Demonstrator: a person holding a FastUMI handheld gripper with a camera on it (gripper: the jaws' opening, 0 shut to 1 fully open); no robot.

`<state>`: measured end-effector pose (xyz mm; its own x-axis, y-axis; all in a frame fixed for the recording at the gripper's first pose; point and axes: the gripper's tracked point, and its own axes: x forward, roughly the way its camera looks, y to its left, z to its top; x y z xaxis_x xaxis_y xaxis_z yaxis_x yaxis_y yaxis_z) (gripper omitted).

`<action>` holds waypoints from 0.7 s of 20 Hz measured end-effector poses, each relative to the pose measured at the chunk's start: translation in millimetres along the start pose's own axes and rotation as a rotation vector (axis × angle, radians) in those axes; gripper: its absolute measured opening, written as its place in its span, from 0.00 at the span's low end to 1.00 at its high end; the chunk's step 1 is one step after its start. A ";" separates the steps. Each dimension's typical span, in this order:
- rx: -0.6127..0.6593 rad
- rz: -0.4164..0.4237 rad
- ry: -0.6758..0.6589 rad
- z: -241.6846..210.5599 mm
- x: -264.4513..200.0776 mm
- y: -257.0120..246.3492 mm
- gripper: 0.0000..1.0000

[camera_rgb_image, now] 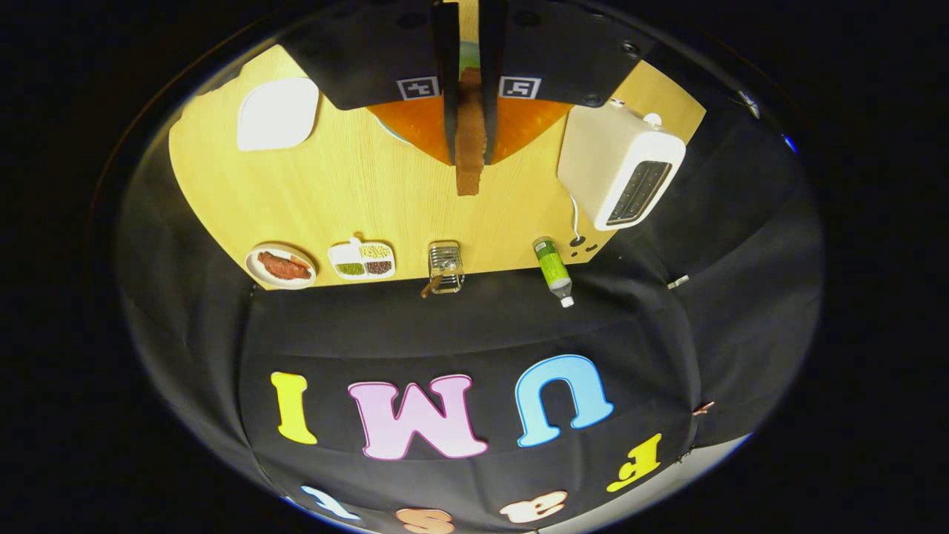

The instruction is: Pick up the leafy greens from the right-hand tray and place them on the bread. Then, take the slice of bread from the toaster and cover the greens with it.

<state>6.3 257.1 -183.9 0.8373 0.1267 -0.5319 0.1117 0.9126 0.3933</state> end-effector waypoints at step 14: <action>0.142 -0.085 0.079 -80.5 61.1 -29.0 0.15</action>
<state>11.1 269.7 -288.2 0.7777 0.0868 -0.6226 0.2591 0.8581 0.4432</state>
